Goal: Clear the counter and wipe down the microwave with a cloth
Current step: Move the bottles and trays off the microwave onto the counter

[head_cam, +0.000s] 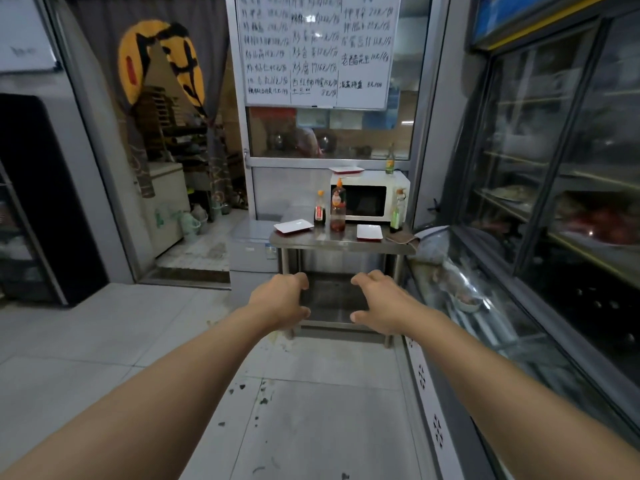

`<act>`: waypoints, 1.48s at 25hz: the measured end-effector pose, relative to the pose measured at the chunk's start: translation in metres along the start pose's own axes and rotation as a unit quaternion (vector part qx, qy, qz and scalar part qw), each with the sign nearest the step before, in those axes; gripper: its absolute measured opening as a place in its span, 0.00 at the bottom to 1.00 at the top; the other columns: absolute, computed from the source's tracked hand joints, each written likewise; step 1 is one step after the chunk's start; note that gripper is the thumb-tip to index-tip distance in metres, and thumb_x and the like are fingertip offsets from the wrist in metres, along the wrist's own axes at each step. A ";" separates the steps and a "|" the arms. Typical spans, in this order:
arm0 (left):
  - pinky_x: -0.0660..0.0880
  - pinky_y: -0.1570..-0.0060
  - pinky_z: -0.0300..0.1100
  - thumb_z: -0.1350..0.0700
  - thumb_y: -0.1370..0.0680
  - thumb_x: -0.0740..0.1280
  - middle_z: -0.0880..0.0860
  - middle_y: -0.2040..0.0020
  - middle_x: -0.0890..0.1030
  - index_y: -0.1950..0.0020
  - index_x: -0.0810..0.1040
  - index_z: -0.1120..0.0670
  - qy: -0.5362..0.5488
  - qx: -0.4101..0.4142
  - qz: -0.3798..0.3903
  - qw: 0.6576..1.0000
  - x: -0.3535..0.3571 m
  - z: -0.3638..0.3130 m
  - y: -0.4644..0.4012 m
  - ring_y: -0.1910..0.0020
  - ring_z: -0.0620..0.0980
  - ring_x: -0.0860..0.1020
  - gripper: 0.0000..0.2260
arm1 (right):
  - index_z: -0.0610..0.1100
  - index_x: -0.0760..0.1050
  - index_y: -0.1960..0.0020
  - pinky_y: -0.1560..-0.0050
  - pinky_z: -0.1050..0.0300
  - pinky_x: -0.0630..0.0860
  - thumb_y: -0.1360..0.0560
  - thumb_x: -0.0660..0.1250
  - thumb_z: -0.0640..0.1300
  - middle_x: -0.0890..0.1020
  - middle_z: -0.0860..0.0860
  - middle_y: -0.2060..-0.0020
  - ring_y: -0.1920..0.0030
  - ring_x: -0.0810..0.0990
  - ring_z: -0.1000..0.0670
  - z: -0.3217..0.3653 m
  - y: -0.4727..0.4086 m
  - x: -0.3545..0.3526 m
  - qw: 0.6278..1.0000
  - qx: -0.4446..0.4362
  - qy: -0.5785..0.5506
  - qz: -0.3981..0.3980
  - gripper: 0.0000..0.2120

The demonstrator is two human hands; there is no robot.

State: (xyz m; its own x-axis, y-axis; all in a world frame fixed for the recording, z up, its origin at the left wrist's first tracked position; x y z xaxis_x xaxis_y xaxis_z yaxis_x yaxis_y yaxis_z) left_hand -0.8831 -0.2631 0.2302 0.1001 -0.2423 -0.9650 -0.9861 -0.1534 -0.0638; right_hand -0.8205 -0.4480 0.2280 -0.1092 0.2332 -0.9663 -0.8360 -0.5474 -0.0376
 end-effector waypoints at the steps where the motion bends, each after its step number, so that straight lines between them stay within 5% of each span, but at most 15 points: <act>1: 0.75 0.45 0.48 0.51 0.26 0.69 0.53 0.38 0.76 0.34 0.69 0.50 0.008 -0.003 -0.002 1.000 0.000 0.002 -0.022 0.42 0.53 0.76 0.21 | 0.50 0.58 0.28 0.34 0.40 0.68 0.27 0.68 0.52 0.63 0.47 0.31 0.30 0.63 0.43 -0.008 -0.022 -0.003 1.000 0.000 -0.002 -0.002 0.32; 23: 0.77 0.47 0.47 0.51 0.28 0.70 0.51 0.43 0.77 0.43 0.72 0.48 0.058 0.077 0.018 0.995 0.023 0.106 -0.468 0.47 0.48 0.76 0.15 | 0.48 0.61 0.30 0.38 0.48 0.71 0.27 0.68 0.52 0.67 0.47 0.34 0.33 0.67 0.44 -0.114 -0.426 0.008 0.994 0.087 -0.035 -0.047 0.29; 37: 0.75 0.43 0.46 0.51 0.26 0.70 0.52 0.38 0.78 0.35 0.71 0.51 0.048 0.079 0.017 0.996 0.056 0.104 -0.713 0.41 0.52 0.76 0.20 | 0.45 0.60 0.29 0.39 0.51 0.69 0.26 0.67 0.51 0.66 0.45 0.34 0.34 0.68 0.43 -0.232 -0.663 0.001 0.992 0.091 -0.051 -0.064 0.30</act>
State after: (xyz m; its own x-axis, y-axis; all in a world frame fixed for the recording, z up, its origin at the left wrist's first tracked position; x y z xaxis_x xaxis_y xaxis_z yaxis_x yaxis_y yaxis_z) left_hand -0.1881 -0.0678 0.1954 0.0706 -0.3363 -0.9391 -0.9969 0.0081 -0.0778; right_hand -0.1414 -0.2709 0.1926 -0.0409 0.3763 -0.9256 -0.9291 -0.3551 -0.1033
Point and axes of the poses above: each hand's wrist, its own y-axis away from the middle knuckle, its own x-axis out of the palm, z = x × y, the point moved 1 cm from there along -y, towards the middle knuckle
